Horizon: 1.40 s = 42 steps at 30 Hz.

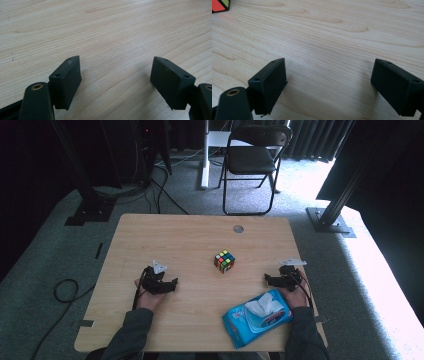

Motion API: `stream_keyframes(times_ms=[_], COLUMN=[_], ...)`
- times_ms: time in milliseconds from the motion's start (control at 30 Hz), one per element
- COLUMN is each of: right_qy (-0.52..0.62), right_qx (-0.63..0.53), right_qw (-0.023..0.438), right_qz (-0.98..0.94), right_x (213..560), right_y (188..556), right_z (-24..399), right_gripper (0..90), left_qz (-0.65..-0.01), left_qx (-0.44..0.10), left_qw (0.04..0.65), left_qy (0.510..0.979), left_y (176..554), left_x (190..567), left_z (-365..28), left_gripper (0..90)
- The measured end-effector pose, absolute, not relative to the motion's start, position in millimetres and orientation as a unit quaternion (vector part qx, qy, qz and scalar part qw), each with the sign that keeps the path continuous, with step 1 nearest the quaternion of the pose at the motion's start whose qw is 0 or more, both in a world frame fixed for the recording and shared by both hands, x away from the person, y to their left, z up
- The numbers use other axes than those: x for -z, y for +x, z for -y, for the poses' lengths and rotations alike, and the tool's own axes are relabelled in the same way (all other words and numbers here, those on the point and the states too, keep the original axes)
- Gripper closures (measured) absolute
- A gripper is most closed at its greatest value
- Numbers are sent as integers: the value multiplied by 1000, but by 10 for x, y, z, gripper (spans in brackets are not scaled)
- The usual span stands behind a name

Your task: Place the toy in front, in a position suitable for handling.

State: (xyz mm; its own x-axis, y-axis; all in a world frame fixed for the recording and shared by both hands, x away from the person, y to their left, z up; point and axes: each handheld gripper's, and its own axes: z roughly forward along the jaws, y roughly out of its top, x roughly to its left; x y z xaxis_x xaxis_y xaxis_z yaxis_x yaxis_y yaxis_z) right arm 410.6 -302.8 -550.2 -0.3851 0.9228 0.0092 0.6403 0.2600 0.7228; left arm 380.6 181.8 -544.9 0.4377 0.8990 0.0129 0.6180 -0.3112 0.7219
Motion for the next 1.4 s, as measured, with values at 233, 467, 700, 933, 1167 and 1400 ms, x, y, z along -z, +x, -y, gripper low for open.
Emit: stream_keyframes(times_ms=[233,467,700,933,1167,1400], right_qy=[514,518,519,513,512,514], right_qx=[-329,-330,-329,-329,-330,-329], right_qw=[216,219,220,215,214,215], right_qz=[-762,-758,-758,-763,-764,-763], right_x=[5501,5500,5501,5502,5502,5501], right_y=[4101,4084,4083,4080,4080,4075], right_z=[3023,3007,3006,2995,2994,2992], right_gripper=[136,154,154,127,127,129], left_qz=[-489,-486,-479,-477,-462,-460], left_qx=[-215,-213,-205,-194,-197,-188], left_qw=[327,331,325,310,300,306], left_qy=[779,781,790,799,811,812], left_y=[3804,3795,3821,3843,3852,3874], left_x=[5447,5446,5432,5394,5328,5264], left_z=[-1811,-1824,-1819,-1815,-1779,-1760], left_gripper=[250,271,254,256,294,293])
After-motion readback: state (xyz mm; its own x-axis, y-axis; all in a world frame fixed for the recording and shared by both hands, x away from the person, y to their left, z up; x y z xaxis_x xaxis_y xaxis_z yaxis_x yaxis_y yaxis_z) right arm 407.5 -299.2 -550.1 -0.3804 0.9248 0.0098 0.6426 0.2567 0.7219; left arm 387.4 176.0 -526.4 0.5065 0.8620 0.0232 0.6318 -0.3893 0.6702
